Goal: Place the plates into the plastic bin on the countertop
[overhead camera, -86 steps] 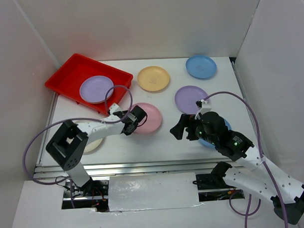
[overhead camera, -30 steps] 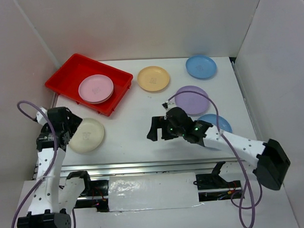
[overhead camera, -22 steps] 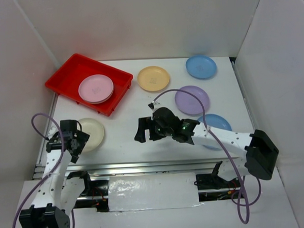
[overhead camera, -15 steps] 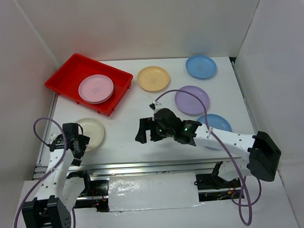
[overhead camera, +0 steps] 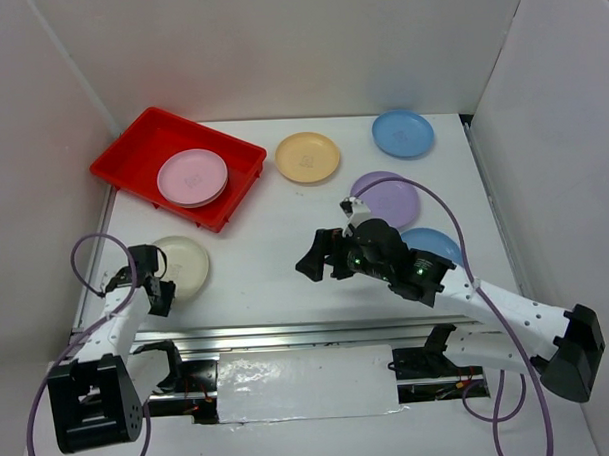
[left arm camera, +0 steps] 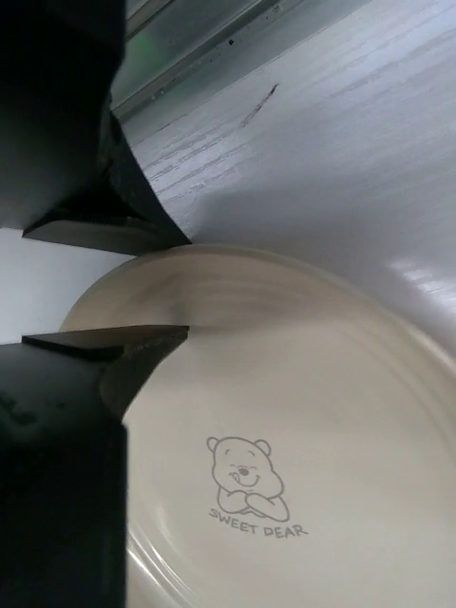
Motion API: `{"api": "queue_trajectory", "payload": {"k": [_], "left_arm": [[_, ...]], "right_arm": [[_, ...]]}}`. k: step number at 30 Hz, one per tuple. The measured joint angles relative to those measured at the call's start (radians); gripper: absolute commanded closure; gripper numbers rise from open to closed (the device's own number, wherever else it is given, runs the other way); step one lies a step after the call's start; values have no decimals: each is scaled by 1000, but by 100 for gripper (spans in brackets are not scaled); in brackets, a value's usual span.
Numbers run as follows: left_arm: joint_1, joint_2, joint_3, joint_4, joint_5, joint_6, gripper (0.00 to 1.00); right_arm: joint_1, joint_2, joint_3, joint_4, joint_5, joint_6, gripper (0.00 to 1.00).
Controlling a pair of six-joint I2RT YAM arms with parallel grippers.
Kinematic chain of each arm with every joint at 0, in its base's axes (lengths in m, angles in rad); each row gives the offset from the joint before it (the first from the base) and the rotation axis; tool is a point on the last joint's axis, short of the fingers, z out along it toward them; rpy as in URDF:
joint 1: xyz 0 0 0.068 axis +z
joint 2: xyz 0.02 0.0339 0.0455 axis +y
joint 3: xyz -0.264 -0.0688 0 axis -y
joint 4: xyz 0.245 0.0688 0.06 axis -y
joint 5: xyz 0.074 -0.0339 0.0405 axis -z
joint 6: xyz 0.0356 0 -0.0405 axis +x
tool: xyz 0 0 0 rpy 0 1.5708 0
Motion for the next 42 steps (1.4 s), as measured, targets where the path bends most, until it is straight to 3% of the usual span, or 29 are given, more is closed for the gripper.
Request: {"api": "queue_trajectory", "payload": {"k": [4,6,12,13,19,21,24,27,33,35,38,42], "left_arm": [[27,-54,-24,14,2,-18,90],[47,-83,-23,19,3,-22,100],[60,-253,13,-148,-37,-16,100],[51,-340,57,-239,-78,-16,100],[31,-451,247,-366,-150,-7,100],[31,-457,327,-373,-167,20,100],[31,-451,369,-245,-132,109,100],[25,-303,402,-92,-36,184,100],[-28,439,764,109,126,304,100],[-51,619,891,124,143,335,100],[-77,755,1015,79,150,368,100],[-88,825,1124,41,138,386,100]], "right_arm": [[-11,-37,0,-11,6,-3,0],[-13,-51,0,-19,10,-4,0],[-18,-82,0,-50,10,-9,0],[-21,-91,0,-56,10,-11,0],[-31,-109,0,-87,13,-22,0],[-36,-117,0,-95,14,-26,0],[-49,-122,3,-101,14,-34,0],[-69,-122,12,-114,14,-39,0],[-109,-125,29,-145,-1,-56,0],[-118,-138,29,-161,-5,-61,0],[-132,-175,29,-190,-7,-68,0],[-156,-214,29,-207,-10,-76,0]]}}
